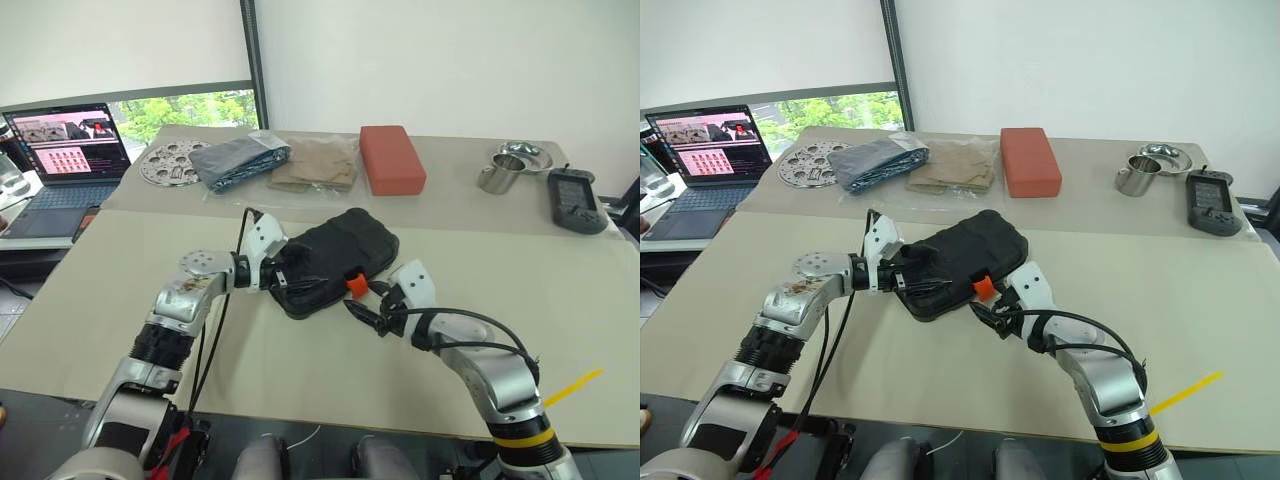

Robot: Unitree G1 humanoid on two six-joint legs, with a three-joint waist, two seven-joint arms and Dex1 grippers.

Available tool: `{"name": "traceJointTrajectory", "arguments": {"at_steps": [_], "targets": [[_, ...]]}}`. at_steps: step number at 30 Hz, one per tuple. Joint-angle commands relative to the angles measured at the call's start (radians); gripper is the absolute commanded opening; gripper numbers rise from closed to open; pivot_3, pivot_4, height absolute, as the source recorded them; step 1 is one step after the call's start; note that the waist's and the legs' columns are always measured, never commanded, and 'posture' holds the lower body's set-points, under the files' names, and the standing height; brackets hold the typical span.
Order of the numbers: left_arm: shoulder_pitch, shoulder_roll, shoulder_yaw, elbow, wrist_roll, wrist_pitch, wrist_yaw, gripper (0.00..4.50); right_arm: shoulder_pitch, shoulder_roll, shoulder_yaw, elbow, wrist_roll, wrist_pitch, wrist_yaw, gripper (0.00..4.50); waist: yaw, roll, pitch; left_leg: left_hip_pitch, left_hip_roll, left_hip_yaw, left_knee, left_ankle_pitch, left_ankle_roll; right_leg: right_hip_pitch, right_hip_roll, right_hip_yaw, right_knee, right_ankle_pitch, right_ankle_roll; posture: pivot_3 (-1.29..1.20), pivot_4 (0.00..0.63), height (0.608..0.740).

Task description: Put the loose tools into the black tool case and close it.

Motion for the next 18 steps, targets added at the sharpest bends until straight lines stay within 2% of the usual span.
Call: {"name": "traceJointTrajectory", "arguments": {"at_steps": [1, 4, 18], "targets": [[-0.002, -0.011, 0.002, 0.002, 0.015, -0.002, -0.007, 4.5, -0.026, -0.005, -0.009, -0.037, -0.005, -0.007, -0.005, 2.74, 0.0, 0.0, 0.0, 0.0, 0.0, 0.0, 0.0, 0.0, 0.0, 0.0, 0.0, 0.0, 0.0, 0.0, 0.0, 0.0, 0.15, 0.74], [0.0, -0.015, 0.003, -0.003, 0.017, 0.0, -0.009, 4.5, -0.027, -0.005, -0.008, -0.037, -0.006, -0.004, -0.005, 1.74, 0.0, 0.0, 0.0, 0.0, 0.0, -0.001, 0.0, 0.0, 0.0, 0.0, 0.0, 0.0, 0.0, 0.0, 0.0, 0.0, 0.15, 0.74], [-0.003, -0.031, 0.011, 0.002, 0.035, -0.001, -0.02, 4.5, -0.037, -0.005, 0.009, -0.015, -0.029, -0.02, -0.014, 1.74, -0.001, 0.0, 0.0, -0.002, -0.001, -0.01, 0.0, 0.0, 0.001, 0.0, 0.0, 0.0, -0.001, 0.0, 0.001, 0.0, 0.15, 0.74]]}}
